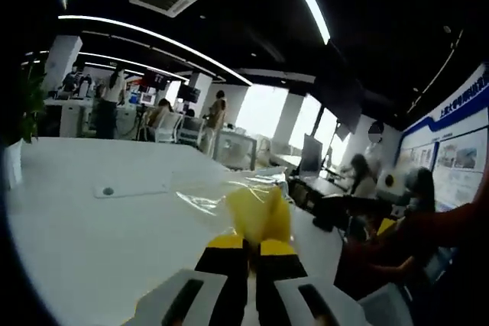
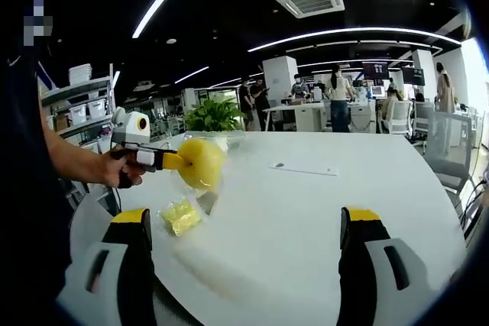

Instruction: Compare the silicone blocks by pressing each to a similar depth, holding the contact briefly, and releasing to observe deformation and rebound differences across the visible hardness samples.

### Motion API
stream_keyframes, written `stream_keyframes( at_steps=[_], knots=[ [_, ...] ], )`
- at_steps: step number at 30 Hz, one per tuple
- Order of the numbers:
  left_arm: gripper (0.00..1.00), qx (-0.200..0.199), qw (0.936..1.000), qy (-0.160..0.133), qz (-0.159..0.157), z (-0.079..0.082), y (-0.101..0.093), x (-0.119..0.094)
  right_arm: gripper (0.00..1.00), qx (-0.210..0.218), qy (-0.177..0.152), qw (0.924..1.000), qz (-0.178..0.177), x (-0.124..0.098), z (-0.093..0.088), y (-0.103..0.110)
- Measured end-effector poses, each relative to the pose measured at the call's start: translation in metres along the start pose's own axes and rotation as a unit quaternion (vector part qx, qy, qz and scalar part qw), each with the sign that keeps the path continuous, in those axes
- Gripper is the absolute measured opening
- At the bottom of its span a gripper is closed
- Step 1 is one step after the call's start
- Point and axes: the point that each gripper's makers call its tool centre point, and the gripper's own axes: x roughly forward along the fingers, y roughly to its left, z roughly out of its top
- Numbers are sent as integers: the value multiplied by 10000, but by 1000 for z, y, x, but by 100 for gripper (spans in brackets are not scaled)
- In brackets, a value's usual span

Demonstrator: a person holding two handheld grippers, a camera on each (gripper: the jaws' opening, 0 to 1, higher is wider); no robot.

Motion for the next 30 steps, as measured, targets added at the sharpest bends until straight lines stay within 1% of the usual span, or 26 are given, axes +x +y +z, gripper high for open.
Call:
stream_keyframes(
  at_steps=[1, 7, 11, 16, 22, 27, 30],
  knots=[
    [0, 13, 10000, -20, -3, 2, -1, -1, 97, -10, -12, 10000, 7, 0, 2, 0],
    [0, 34, 9996, -257, -91, 27, -7, -9, 97, -23, -28, 10000, 52, -2, 9, 0],
    [0, 87, 9993, -334, -133, 37, -16, -14, 97, -27, -31, 9999, 116, -1, 13, 0],
    [0, 137, 9989, -408, -158, 45, -20, -18, 97, -42, -73, 9999, 144, -2, 21, 1],
    [0, 164, 9989, -407, -163, 50, -21, -18, 97, -69, -134, 9997, 183, -2, 32, 2],
    [0, 222, 9988, -412, -167, 53, -25, -19, 97, -96, -256, 9994, 195, -2, 47, -2],
    [0, 228, 9987, -409, -197, 54, -28, -19, 97, -173, -255, 9993, 204, 2, 53, -4]
  ],
)
